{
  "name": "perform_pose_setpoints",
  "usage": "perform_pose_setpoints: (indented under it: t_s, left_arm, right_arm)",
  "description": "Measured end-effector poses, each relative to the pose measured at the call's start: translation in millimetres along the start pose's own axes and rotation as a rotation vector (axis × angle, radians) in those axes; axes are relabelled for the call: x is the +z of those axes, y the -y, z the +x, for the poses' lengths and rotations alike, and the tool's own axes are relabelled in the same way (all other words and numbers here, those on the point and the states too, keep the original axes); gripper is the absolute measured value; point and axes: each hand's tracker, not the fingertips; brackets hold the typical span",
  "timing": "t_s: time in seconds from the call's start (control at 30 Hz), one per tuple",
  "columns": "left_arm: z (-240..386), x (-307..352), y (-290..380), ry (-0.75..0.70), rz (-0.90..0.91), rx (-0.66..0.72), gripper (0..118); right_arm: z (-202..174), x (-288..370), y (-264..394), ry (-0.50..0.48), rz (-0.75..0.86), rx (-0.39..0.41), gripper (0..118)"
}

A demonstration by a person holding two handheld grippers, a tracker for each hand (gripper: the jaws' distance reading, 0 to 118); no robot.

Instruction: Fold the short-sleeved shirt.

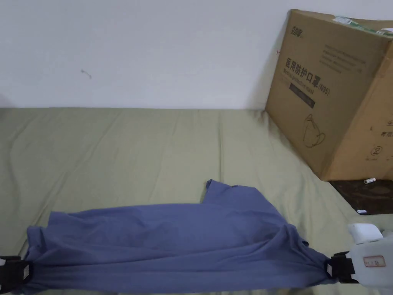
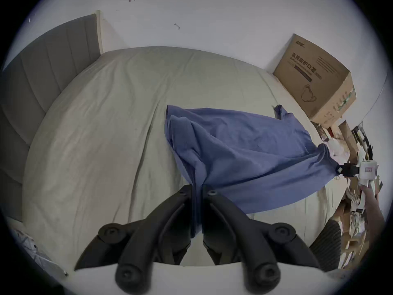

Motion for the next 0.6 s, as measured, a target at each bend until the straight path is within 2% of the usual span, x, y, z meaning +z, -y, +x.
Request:
perform_pose_setpoints:
  t_s: [0.17,0.3,0.43,0.5,0.53,0.57,0.6]
  left_arm:
    - [-7,31,49,0.022,-0.068,0.007,8]
    - [-17,30,98,0.042,-0.212,0.029,8]
    - [-26,19,119,0.033,-0.195,0.073,8]
    - [-25,20,118,0.035,-0.147,0.111,8]
    - [-24,22,118,0.028,-0.131,0.120,14]
    - [-22,25,118,0.010,-0.109,0.126,29]
    - [-20,29,118,-0.027,-0.081,0.119,53]
  right_arm:
    - [8,30,50,-0.021,-0.053,-0.026,3]
    - [12,26,91,-0.034,-0.120,-0.030,3]
    - [16,5,112,-0.053,-0.154,-0.110,4]
    - [12,5,116,-0.038,-0.136,-0.112,6]
    - [8,6,117,-0.018,-0.122,-0.102,12]
    - [5,9,116,0.024,-0.112,-0.074,24]
    - [2,11,116,0.047,-0.101,-0.056,50]
